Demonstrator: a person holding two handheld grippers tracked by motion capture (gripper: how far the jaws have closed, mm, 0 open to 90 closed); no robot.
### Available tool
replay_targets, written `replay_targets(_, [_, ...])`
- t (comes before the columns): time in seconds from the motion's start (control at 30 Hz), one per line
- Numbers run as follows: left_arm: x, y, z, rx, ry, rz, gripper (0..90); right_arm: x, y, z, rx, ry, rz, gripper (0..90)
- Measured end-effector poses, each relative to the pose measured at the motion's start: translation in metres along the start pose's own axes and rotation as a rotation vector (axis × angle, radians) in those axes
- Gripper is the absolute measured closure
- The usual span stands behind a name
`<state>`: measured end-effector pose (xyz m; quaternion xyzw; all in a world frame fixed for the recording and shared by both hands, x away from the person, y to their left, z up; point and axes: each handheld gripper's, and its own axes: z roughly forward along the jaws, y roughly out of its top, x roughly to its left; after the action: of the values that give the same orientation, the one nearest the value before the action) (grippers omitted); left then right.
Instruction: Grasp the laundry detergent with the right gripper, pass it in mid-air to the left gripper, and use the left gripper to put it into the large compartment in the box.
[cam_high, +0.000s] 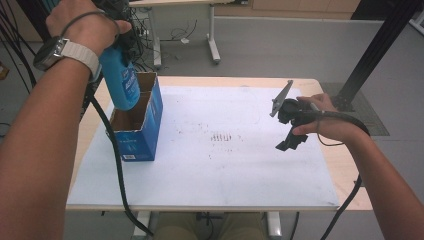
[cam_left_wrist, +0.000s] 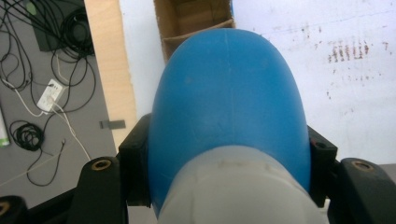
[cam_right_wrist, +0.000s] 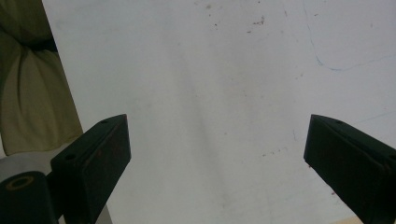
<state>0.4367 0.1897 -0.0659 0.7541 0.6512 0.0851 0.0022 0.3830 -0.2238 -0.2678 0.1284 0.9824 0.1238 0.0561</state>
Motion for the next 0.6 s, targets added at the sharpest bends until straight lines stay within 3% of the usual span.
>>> replay_targets(0.6, [0.011, 0.004, 0.027, 0.016, 0.011, -0.014, 37.8, -0.001, -0.005, 0.005, 0.0, 0.007, 0.019, 6.9])
